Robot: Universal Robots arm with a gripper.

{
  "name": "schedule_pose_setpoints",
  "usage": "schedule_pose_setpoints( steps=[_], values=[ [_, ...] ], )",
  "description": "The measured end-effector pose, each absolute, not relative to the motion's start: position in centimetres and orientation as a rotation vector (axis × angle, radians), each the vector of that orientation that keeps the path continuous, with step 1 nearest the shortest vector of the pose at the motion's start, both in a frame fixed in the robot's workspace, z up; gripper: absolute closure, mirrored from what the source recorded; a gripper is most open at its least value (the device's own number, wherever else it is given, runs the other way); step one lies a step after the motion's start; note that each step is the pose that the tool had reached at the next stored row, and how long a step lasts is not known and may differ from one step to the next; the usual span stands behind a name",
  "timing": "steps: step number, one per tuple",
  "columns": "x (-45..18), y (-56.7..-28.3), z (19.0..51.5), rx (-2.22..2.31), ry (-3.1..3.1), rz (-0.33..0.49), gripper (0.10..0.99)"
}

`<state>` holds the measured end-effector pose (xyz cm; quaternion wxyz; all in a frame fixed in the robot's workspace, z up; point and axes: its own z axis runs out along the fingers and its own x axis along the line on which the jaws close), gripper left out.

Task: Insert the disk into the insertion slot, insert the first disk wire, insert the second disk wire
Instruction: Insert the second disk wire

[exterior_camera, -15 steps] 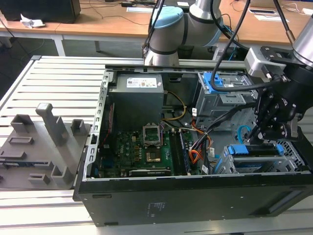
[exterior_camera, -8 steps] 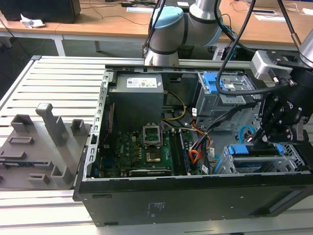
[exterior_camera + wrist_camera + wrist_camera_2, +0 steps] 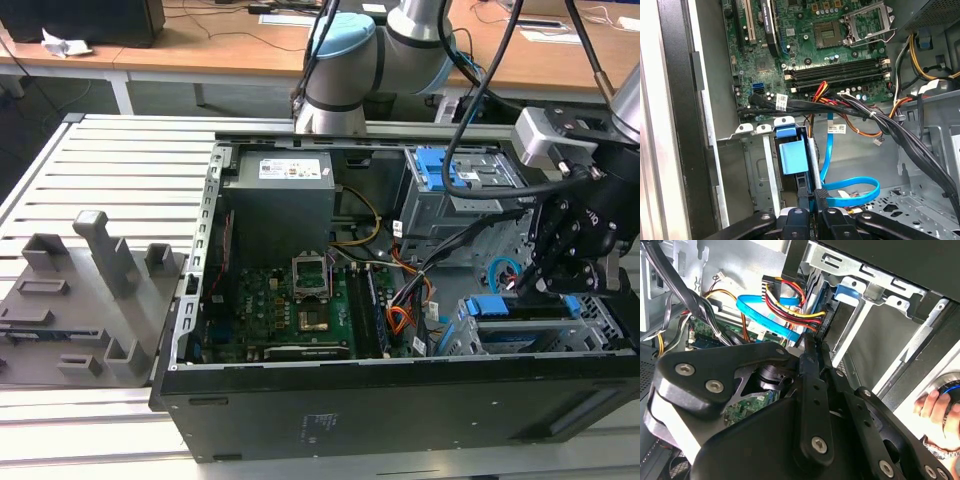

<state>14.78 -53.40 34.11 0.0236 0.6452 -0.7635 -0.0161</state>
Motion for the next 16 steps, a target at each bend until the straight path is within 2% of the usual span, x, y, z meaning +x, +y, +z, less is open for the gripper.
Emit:
schedule_pose_setpoints(
  steps=[16],
  values=[
    [14.84,-53.40,33.77,2.050,-2.316,-0.048,0.922]
  ],
)
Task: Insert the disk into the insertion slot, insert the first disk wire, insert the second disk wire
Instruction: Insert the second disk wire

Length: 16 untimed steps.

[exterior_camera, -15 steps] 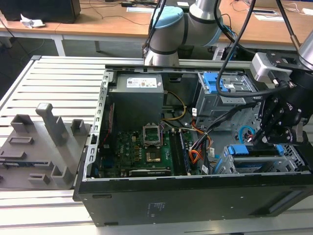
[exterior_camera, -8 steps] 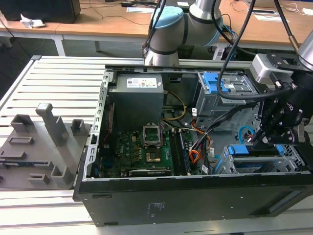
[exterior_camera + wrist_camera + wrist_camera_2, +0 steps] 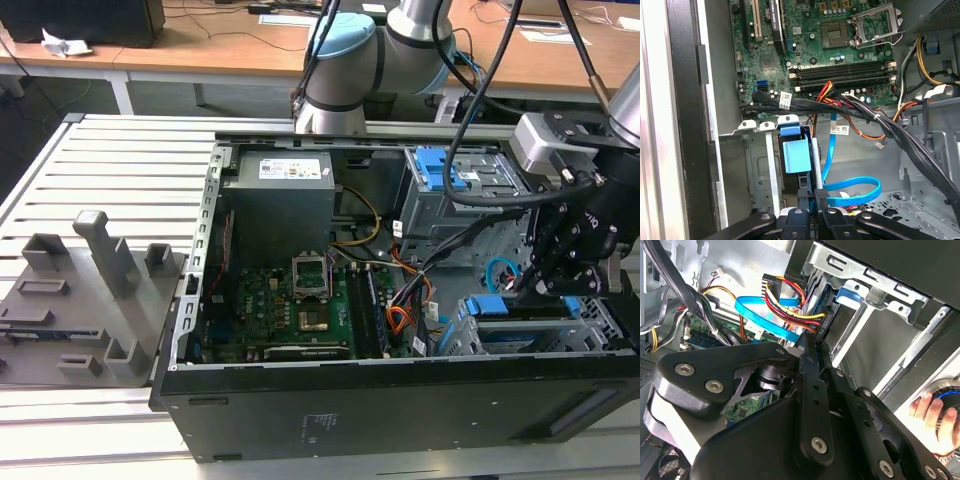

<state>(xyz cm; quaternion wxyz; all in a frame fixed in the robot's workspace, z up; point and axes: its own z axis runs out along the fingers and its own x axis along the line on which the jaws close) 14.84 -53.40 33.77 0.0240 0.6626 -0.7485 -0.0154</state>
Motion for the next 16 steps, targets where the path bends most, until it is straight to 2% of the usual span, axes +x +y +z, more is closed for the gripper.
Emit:
schedule_pose_setpoints(
  steps=[2,3,7,8,9,10,16],
  values=[
    [14.9,-53.4,33.7,2.051,-2.316,-0.048,0.914],
    [14.9,-53.4,33.8,2.050,-2.316,-0.048,0.847],
    [14.8,-53.3,35.6,2.050,-2.316,-0.048,0.847],
    [14.8,-53.3,35.7,2.051,-2.316,-0.048,0.925],
    [14.8,-53.3,35.7,2.050,-2.316,-0.048,0.925],
    [14.7,-53.3,35.7,2.050,-2.316,-0.048,0.980],
    [14.6,-53.3,37.2,2.055,-2.312,-0.047,0.980]
  ],
)
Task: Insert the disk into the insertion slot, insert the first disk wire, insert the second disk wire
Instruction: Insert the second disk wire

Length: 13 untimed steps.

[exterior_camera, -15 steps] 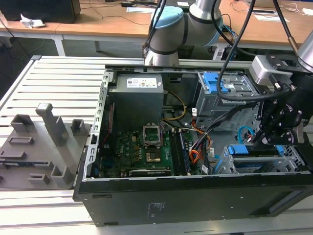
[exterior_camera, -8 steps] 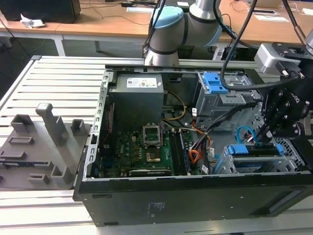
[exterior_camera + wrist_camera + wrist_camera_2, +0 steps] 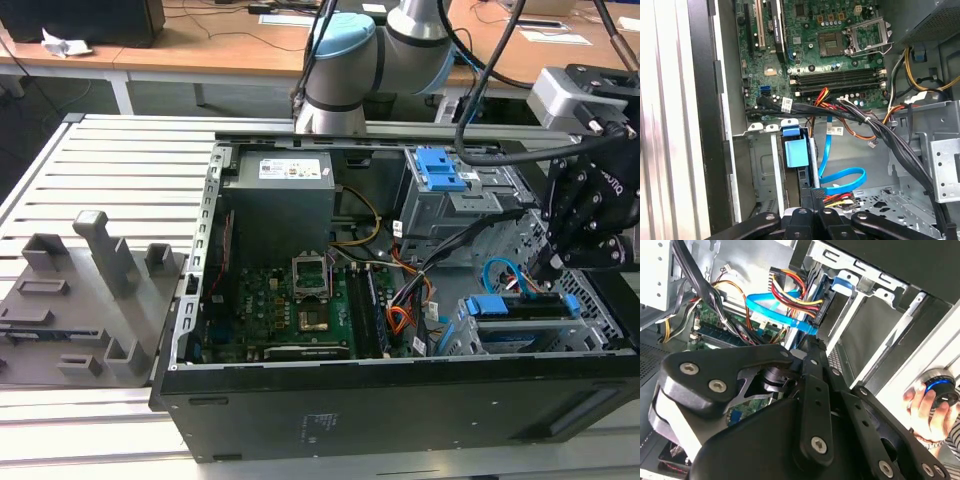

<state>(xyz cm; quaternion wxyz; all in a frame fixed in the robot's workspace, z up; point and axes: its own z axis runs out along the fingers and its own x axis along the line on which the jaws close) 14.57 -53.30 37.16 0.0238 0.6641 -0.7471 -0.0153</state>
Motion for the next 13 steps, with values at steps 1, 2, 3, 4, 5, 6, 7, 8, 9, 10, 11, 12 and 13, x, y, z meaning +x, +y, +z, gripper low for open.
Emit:
schedule_pose_setpoints(
  steps=[1,2,3,4,5,6,7,8,9,10,11,12,13],
  values=[
    [14.5,-53.3,37.2,2.059,-2.309,-0.047,0.980],
    [14.2,-53.3,37.2,2.061,-2.307,-0.047,0.980],
    [14.0,-53.3,37.2,2.061,-2.307,-0.047,0.980],
    [13.8,-53.3,37.2,2.062,-2.308,-0.047,0.980],
    [13.6,-53.3,37.3,2.062,-2.308,-0.044,0.980],
    [13.5,-53.3,37.4,2.063,-2.309,-0.043,0.980],
    [13.5,-53.3,37.5,2.064,-2.309,-0.043,0.980],
    [13.4,-53.3,37.7,2.064,-2.309,-0.043,0.980],
    [13.4,-53.3,37.7,2.064,-2.309,-0.043,0.980],
    [13.4,-53.3,37.7,2.064,-2.310,-0.043,0.980],
    [13.4,-53.3,37.7,2.064,-2.310,-0.043,0.980],
    [13.4,-53.3,37.7,2.064,-2.310,-0.043,0.980],
    [13.4,-53.3,37.7,2.064,-2.309,-0.043,0.980]
  ],
)
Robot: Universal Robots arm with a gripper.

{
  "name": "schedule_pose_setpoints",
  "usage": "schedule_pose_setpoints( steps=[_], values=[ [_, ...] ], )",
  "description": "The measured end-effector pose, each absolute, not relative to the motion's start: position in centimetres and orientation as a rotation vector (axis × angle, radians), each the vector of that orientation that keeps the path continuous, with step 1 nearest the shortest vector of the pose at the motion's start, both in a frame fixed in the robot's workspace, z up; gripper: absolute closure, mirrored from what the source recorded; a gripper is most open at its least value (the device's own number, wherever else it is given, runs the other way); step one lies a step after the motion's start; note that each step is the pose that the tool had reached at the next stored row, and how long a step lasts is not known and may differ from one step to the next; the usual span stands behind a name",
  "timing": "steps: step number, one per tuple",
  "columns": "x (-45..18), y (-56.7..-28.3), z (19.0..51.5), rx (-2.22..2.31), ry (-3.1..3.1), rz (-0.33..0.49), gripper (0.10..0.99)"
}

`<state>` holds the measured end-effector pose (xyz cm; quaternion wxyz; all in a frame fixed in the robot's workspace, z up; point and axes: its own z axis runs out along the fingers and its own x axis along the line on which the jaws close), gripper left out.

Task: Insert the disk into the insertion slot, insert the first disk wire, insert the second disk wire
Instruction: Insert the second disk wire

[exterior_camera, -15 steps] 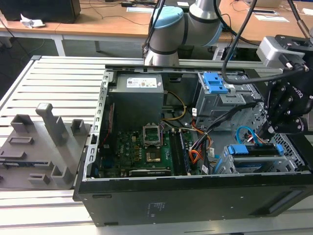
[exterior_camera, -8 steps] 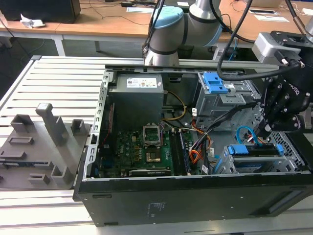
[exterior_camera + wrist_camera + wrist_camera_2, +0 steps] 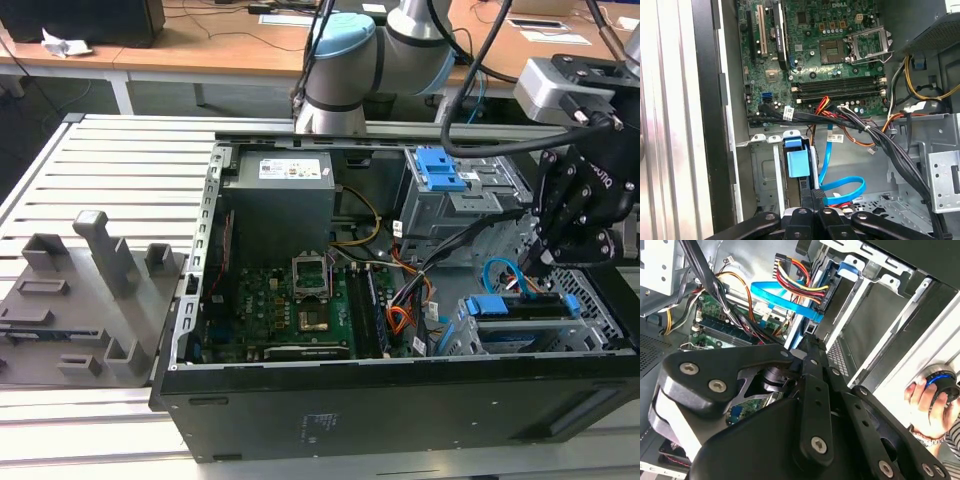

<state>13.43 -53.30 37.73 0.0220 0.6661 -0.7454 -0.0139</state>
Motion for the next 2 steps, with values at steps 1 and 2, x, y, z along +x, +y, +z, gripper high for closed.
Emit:
schedule_pose_setpoints(
  steps=[1,2],
  values=[
    [13.43,-53.29,37.74,2.064,-2.309,-0.043,0.980],
    [13.43,-53.29,37.75,2.064,-2.309,-0.043,0.980]
  ],
)
